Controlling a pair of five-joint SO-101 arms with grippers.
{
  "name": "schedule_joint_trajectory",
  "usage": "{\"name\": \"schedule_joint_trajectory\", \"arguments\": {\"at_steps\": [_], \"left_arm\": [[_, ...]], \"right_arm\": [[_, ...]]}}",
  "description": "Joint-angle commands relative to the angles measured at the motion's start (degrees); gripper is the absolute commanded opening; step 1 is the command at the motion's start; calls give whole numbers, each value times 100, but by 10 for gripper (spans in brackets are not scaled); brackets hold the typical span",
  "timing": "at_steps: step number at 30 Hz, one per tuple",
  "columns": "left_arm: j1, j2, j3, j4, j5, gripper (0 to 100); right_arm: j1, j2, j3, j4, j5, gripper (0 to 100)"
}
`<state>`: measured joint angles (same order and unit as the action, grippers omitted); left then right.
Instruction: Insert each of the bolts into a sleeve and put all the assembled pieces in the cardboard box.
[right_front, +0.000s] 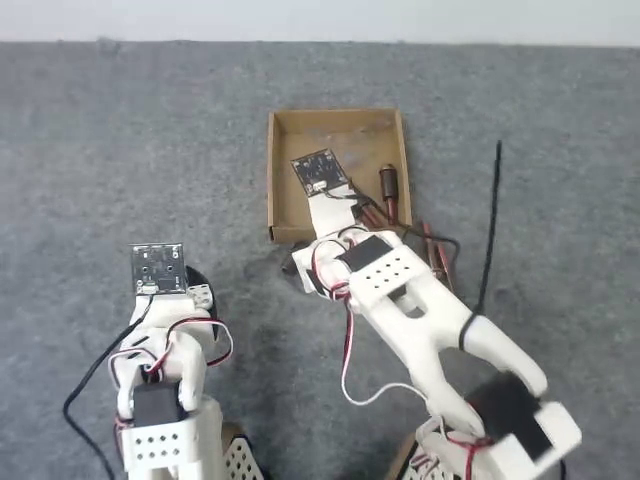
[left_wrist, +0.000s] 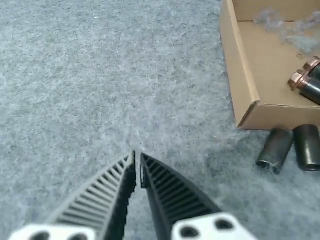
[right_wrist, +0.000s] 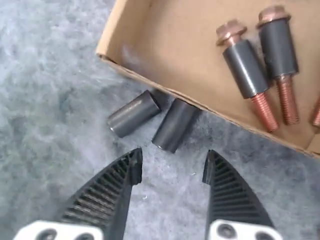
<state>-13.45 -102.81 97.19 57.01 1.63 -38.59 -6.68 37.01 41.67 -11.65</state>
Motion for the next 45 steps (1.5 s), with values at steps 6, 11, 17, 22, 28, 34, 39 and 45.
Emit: {"name": "schedule_joint_trajectory", "arguments": {"at_steps": [6,11,17,22,28,34,39,45], "left_arm": [[-26,-105,-66,-132,-53,11],[-26,-105,-66,-132,-53,11],[-26,-105,-66,-132,-53,11],[-26,-105,-66,-132,-53,11],[-26,-105,-66,-132,-53,11],[-26,-105,-66,-132,-53,11],[-35,-105,-66,-132,-53,11],[-35,-105,-66,-132,-53,11]], "right_arm": [[110,725,-800,-136,-97,180],[163,1305,-1222,-119,-97,180],[180,1684,-1495,-110,-70,152],[180,1692,-1521,-110,237,6],[321,1455,-1530,549,431,7],[919,400,-1380,1675,422,7],[1508,-725,-431,1763,492,7],[2281,-2158,1002,1780,1134,7]]}}
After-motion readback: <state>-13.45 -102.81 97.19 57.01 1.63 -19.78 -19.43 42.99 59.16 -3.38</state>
